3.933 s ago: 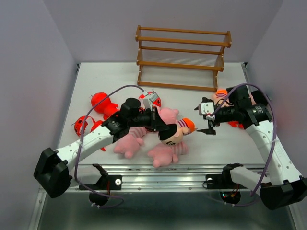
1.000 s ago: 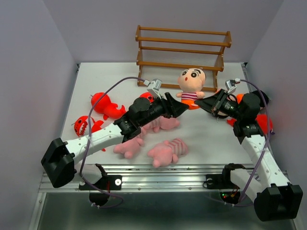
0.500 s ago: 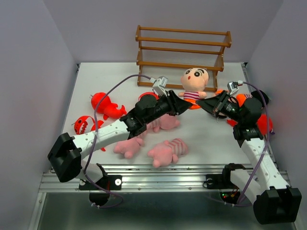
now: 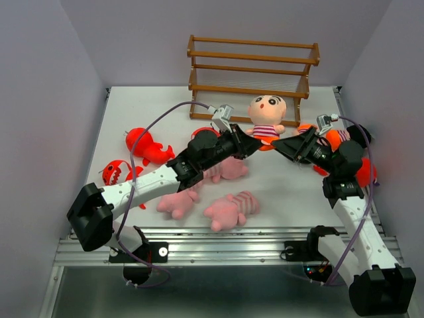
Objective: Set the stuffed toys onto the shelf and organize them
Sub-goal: Pass the stuffed toy from the right arm to the left, then place the stuffed toy onto shelf
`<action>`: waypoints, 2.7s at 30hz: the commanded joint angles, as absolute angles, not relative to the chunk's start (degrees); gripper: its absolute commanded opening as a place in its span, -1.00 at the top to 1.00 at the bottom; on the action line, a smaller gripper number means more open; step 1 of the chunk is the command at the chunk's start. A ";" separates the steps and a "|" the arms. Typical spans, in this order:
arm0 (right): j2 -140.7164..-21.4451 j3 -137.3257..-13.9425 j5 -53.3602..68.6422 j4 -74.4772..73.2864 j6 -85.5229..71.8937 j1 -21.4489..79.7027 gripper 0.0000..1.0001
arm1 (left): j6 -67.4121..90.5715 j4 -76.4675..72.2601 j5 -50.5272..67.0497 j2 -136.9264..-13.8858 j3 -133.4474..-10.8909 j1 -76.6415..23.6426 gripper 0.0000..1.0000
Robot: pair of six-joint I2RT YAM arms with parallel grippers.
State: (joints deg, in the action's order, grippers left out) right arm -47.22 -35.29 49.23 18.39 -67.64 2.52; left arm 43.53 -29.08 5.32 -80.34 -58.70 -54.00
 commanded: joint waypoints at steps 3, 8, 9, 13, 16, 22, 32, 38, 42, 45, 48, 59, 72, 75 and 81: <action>-44.39 -38.13 48.61 16.64 -55.41 0.80 -1.00 | 38.94 -30.33 3.25 -77.08 -57.04 -53.88 1.00; -44.38 -44.81 42.99 2.31 -36.78 -0.35 -1.00 | 36.13 -27.86 1.67 -76.11 -55.29 -53.88 1.00; -44.47 -46.30 39.06 -3.98 -28.91 -0.35 -1.00 | 35.69 -27.43 1.67 -76.37 -55.20 -53.88 1.00; -45.00 -50.71 29.39 -12.03 -15.58 -0.35 -1.00 | 33.58 -26.02 3.16 -79.18 -56.42 -53.88 1.00; -45.00 -50.10 24.28 -13.18 -13.01 -0.35 -1.00 | 33.22 -24.88 4.57 -83.22 -58.71 -53.88 1.00; -45.44 -49.04 21.27 -13.01 -12.92 -2.11 -1.00 | 33.05 -22.68 4.57 -91.49 -63.80 -53.88 1.00; -46.67 -44.48 16.53 -10.11 -9.41 -4.31 -1.00 | 30.59 -22.59 1.50 -106.32 -75.49 -53.88 1.00; -48.07 -43.33 16.87 -7.82 -9.40 -7.99 -1.00 | 30.58 -21.53 -2.11 -113.81 -84.01 -53.35 1.00; -46.94 -41.76 17.40 -7.03 -9.76 -9.14 -1.00 | 32.43 -20.66 -3.60 -120.31 -91.30 -52.30 1.00; -45.71 -41.31 16.35 -6.94 -9.93 -9.66 -1.00 | 34.01 -20.39 -3.52 -124.71 -96.84 -51.16 1.00; -44.92 -40.96 16.70 -6.94 -10.28 -9.67 -1.00 | 34.54 -18.99 -3.16 -129.35 -104.02 -50.63 1.00; -42.98 -39.99 17.58 -6.50 -11.07 -10.72 -1.00 | 35.68 -15.20 -2.90 -143.33 -125.58 -48.08 1.00; -43.24 -39.46 19.07 -5.89 -12.13 -11.78 -1.00 | 32.17 -16.96 -5.01 -150.55 -137.20 -44.39 1.00; -43.42 -39.38 19.16 -5.80 -12.22 -12.30 -1.00 | 32.17 -16.61 -5.01 -150.99 -137.37 -43.07 1.00; -43.51 -39.20 19.42 -5.45 -12.57 -12.83 -1.00 | 32.34 -15.91 -5.19 -152.05 -138.51 -42.01 0.82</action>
State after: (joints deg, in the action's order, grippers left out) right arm -43.88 -39.24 18.76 -8.62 -12.10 -12.10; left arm 33.45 -13.34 -3.88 -152.20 -133.51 -42.61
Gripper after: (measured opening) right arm 0.998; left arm 0.128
